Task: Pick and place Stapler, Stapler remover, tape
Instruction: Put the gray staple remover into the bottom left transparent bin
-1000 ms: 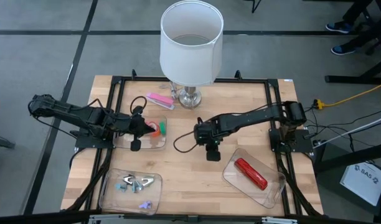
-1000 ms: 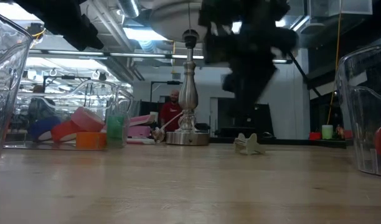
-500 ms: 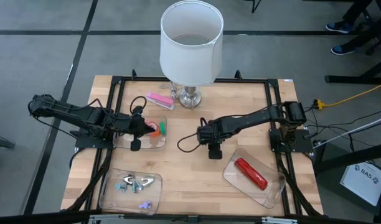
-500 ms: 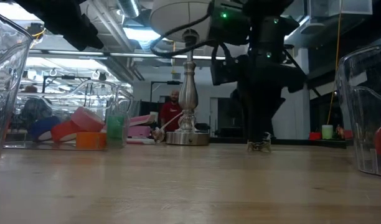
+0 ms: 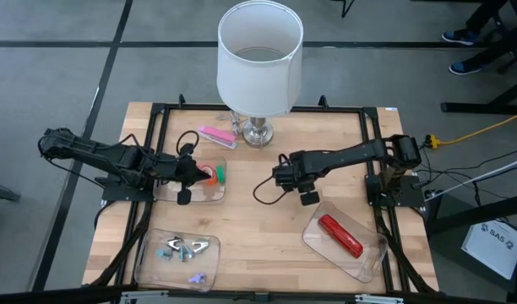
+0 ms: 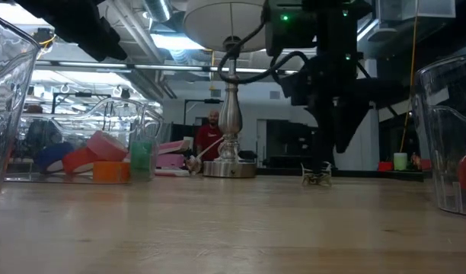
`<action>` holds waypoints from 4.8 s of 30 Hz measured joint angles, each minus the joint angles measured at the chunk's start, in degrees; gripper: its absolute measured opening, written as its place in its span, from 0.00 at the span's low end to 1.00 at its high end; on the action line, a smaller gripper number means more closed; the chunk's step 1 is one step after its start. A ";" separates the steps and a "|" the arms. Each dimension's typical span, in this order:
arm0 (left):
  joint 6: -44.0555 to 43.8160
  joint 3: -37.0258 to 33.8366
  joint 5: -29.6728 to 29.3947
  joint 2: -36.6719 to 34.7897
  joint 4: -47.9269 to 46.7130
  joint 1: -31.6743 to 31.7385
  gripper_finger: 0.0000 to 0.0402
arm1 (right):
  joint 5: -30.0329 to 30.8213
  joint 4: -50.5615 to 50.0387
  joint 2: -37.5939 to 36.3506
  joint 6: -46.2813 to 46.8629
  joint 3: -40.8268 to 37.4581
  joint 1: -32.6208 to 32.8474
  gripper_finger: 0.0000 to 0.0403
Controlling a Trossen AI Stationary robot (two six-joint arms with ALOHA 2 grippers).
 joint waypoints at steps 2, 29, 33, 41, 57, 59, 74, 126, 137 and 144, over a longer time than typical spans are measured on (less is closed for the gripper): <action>0.16 0.00 -0.83 0.00 0.01 0.02 0.02 | 0.29 0.48 -0.01 -3.98 0.00 -0.33 0.33; -1.54 0.00 -5.39 0.00 0.02 0.02 0.00 | 0.26 1.47 4.32 -46.64 0.02 -3.69 0.33; -1.54 0.00 -5.47 0.00 -0.01 0.00 0.01 | 0.25 1.63 5.19 -46.63 0.00 -4.22 0.33; -1.52 0.00 -6.79 0.00 0.01 0.02 0.01 | 0.28 3.92 6.64 -46.57 0.00 -6.02 0.32; -1.54 -0.01 -6.78 0.02 0.01 0.02 0.02 | 0.19 10.23 6.61 -38.47 0.20 -6.08 0.05; -1.52 -0.01 -6.78 0.00 0.01 0.00 0.01 | -1.80 11.13 6.61 -33.84 0.20 -6.21 0.04; -1.34 -0.02 -6.76 0.00 0.01 0.02 0.03 | -17.21 24.84 6.31 -3.36 6.13 -6.14 0.00; 0.85 -0.02 -13.25 -0.45 7.18 0.03 0.38 | -12.44 59.01 6.07 5.29 16.90 -0.87 0.00; -5.34 -0.15 -9.74 -0.42 9.12 0.07 0.31 | -9.91 58.03 5.87 -1.76 16.95 -0.05 0.00; -7.58 -0.03 -7.87 -0.53 8.24 0.00 0.28 | -9.01 55.60 5.94 -2.99 16.97 -0.12 0.00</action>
